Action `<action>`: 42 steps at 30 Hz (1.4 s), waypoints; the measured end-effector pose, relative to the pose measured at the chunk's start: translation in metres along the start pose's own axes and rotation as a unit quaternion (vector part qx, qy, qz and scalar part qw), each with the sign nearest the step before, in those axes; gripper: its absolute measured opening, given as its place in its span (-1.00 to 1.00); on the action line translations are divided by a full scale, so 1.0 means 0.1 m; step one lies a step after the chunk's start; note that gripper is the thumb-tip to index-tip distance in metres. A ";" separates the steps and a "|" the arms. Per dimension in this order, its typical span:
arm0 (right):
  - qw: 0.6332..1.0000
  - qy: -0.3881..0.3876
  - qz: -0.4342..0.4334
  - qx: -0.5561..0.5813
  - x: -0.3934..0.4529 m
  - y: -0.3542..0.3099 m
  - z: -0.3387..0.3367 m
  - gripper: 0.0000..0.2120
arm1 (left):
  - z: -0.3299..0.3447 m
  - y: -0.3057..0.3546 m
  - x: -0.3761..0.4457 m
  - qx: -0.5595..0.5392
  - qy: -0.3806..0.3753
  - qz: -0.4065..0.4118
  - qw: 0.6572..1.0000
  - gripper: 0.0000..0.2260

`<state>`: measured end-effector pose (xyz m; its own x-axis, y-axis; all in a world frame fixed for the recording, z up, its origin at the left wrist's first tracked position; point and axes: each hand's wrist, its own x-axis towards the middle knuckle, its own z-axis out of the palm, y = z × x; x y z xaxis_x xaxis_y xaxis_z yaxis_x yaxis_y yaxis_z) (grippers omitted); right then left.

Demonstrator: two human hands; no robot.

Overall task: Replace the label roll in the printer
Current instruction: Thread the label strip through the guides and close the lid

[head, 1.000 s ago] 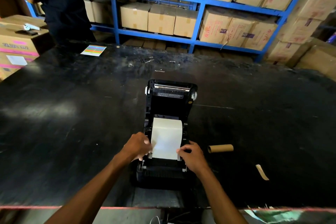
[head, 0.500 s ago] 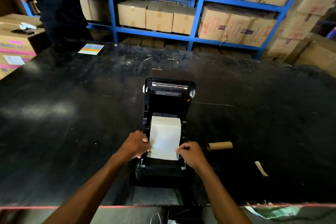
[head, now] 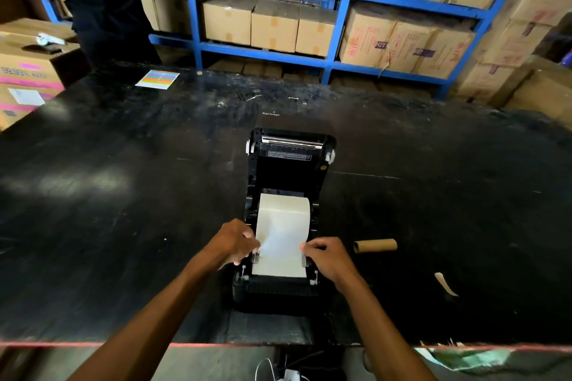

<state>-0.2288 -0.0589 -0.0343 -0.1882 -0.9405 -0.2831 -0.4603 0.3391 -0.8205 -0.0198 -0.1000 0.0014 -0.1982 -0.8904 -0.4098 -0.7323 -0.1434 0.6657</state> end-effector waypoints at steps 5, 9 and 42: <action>1.000 0.015 -0.004 -0.016 -0.04 0.03 0.04 -0.83 | 0.01 -0.03 0.02 -0.049 0.016 -0.008 0.999 -0.82; 0.998 0.044 -0.036 -0.029 -0.13 0.06 0.05 -0.75 | 0.04 -0.04 0.02 -0.040 0.022 -0.009 0.999 -0.85; 0.957 0.064 -0.249 -0.137 -0.61 0.50 -0.03 -0.77 | 0.33 -0.48 -0.52 0.215 0.087 0.327 0.916 -0.85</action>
<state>-0.2433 0.0155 -0.0570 0.0162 -0.9824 0.1859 -0.7274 -0.1391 -0.6720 0.0047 -0.0323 -0.0296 -0.6068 -0.7857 0.1203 -0.6900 0.5959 0.4108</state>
